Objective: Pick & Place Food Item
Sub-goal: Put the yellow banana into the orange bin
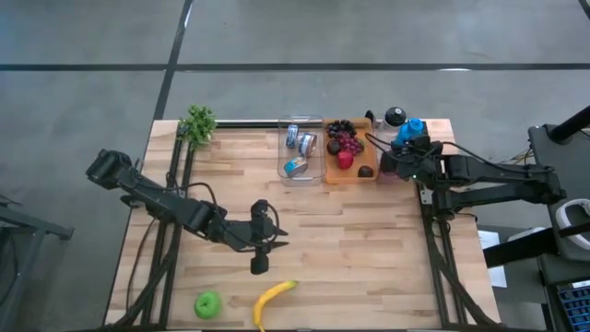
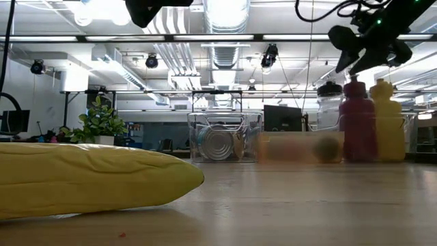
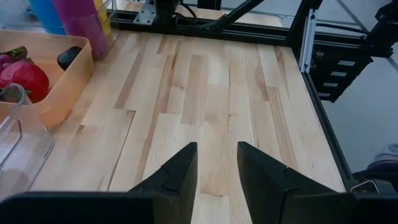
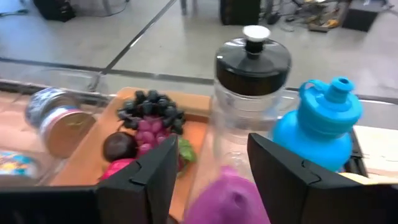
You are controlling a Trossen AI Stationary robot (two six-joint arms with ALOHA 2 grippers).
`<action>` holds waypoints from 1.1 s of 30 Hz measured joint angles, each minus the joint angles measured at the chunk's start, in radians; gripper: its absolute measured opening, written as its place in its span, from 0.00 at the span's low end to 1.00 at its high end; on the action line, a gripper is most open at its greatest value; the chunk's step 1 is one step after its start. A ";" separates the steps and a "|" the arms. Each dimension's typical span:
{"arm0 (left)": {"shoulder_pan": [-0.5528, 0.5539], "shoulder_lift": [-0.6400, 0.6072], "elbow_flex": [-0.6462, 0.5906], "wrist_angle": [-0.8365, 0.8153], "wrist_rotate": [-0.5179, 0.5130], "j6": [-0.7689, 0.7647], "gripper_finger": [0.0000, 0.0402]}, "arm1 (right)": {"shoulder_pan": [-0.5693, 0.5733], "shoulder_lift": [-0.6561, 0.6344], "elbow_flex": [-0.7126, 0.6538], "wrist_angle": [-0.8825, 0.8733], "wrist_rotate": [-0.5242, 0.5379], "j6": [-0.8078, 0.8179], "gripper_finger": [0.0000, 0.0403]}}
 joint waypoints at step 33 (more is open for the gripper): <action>-0.218 0.170 -0.140 0.043 0.145 -0.189 0.29 | 0.412 0.091 0.061 0.375 -0.533 -0.579 0.51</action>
